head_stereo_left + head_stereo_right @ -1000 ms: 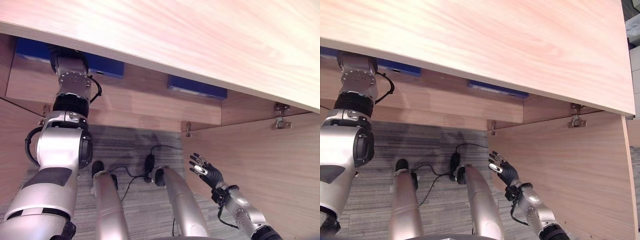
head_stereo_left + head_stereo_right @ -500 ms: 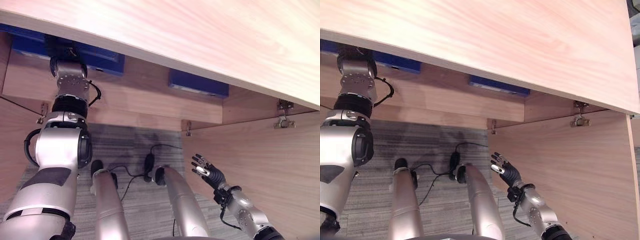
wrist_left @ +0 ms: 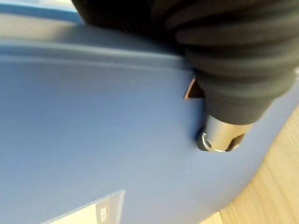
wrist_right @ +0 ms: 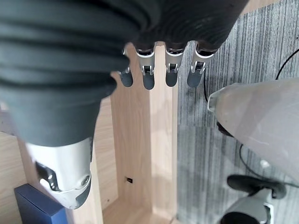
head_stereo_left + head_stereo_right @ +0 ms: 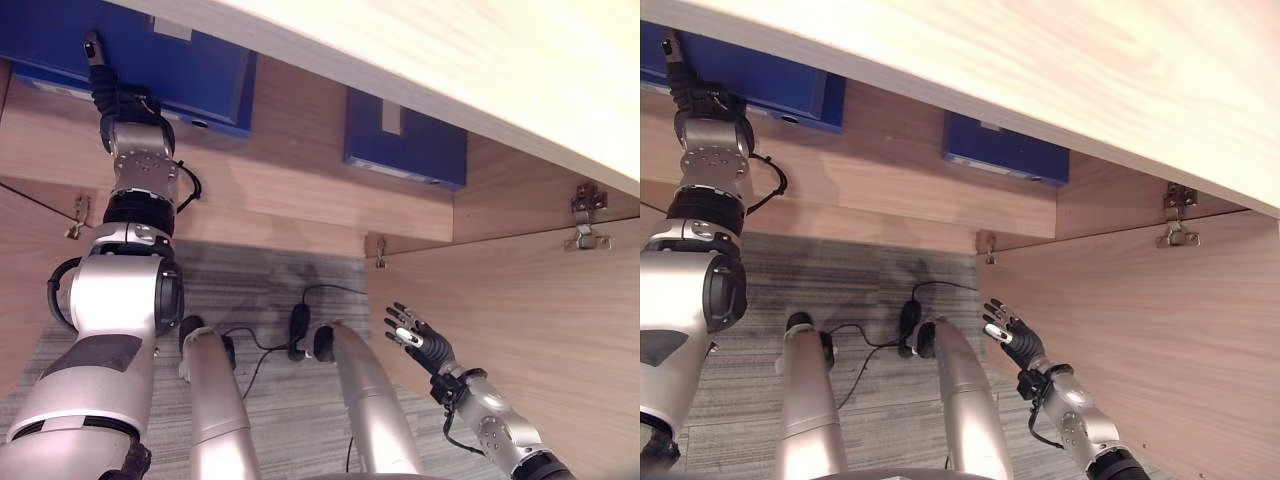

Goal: Put the empty folder in the office cabinet

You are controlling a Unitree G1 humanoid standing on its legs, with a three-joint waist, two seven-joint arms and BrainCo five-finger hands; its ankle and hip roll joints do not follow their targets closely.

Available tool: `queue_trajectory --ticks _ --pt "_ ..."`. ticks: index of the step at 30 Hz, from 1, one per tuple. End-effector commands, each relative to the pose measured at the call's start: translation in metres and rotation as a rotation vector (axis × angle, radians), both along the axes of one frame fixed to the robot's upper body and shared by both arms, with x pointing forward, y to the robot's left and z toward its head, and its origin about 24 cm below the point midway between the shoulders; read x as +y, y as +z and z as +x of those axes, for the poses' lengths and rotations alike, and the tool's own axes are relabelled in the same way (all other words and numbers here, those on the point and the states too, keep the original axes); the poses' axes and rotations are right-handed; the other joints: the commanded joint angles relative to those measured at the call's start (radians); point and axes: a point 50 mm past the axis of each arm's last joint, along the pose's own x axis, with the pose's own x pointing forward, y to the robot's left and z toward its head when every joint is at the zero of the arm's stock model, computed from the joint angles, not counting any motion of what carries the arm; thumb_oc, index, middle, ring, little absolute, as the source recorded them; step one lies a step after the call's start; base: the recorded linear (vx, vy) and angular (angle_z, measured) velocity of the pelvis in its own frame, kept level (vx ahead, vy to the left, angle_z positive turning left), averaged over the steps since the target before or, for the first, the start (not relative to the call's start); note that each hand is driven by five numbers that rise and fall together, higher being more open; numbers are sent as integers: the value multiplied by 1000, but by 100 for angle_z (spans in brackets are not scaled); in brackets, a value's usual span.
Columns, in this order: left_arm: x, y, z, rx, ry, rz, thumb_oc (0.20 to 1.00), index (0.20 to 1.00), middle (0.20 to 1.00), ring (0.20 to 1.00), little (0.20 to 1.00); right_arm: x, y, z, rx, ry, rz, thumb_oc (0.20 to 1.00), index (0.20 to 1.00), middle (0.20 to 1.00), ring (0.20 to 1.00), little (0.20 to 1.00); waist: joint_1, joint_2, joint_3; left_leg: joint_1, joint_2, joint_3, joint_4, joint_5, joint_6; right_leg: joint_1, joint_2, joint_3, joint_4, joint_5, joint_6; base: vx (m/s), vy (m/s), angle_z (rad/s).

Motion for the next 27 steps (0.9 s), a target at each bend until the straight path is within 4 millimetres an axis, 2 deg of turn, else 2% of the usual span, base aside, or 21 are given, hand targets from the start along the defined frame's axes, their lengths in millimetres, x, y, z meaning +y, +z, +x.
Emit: queue_trajectory --ticks 1,11,18,27 --pt "25 47 -17 -137 97 36 200 200 200 200 200 -14 27 12 -127 -35 15 1000 1000 1000 1000 1000 -4 40 5 19 7 3 66 -150 113 25 22 -3 41 -110 45 -16 33 -1" --pt "20 48 -15 -126 90 52 200 200 200 200 200 -18 30 13 -137 -33 4 1000 1000 1000 1000 1000 -9 52 -5 -8 -5 13 56 -144 118 -6 8 1 43 -104 42 9 18 4" --pt "32 52 -19 -102 129 56 200 200 200 200 200 -22 35 15 -154 -34 -1 1000 1000 1000 1000 1000 -14 58 -23 -29 -4 15 68 -147 120 -23 9 5 44 -102 40 0 0 0" --pt "41 83 -31 -124 188 102 200 200 200 200 200 -29 47 19 -207 -32 -16 1000 1000 1000 1000 1000 -24 55 -32 -54 -4 12 67 -145 126 -41 10 0 42 -96 44 16 2 -1"
